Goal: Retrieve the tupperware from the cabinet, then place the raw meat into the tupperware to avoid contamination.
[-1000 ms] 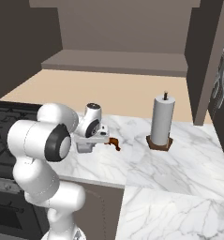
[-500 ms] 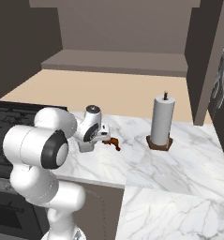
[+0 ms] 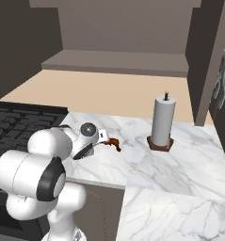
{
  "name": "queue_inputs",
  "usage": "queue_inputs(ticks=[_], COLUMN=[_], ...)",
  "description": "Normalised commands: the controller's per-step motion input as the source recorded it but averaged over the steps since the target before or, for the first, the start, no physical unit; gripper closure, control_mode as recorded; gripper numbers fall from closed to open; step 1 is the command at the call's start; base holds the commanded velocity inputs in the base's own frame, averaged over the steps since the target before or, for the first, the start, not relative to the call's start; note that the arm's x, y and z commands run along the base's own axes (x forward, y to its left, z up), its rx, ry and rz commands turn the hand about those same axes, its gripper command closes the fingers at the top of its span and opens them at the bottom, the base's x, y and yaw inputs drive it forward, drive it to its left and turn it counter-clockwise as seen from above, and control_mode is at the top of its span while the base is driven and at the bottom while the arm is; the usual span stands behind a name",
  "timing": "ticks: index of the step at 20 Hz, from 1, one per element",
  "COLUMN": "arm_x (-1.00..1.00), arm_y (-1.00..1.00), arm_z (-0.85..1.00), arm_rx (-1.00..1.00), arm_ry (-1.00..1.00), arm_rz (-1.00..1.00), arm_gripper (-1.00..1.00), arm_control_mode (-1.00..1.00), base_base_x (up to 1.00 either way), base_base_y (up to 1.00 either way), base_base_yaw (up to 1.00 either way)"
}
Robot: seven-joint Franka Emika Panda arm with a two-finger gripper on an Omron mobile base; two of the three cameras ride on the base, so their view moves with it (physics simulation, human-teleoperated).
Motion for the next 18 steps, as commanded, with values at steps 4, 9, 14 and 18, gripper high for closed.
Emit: queue_inputs(ticks=[4,9,14,18], arm_x=[-0.03,0.16,0.37,0.26], arm_y=[0.00,0.07,0.03,0.00], arm_z=[0.00,0.00,-0.03,-0.13], arm_rx=[0.00,-0.01,0.00,-0.01], arm_ry=[-0.11,0.00,0.01,0.00], arm_rz=[0.04,0.00,-0.03,-0.02], arm_gripper=[1.00,1.00,1.00,1.00], arm_control_mode=[-1.00,-1.00,-1.00,-1.00], base_base_x=[0.00,0.00,0.00,0.00], base_base_y=[0.00,0.00,0.00,0.00], base_base_yaw=[0.00,0.00,0.00,0.00])
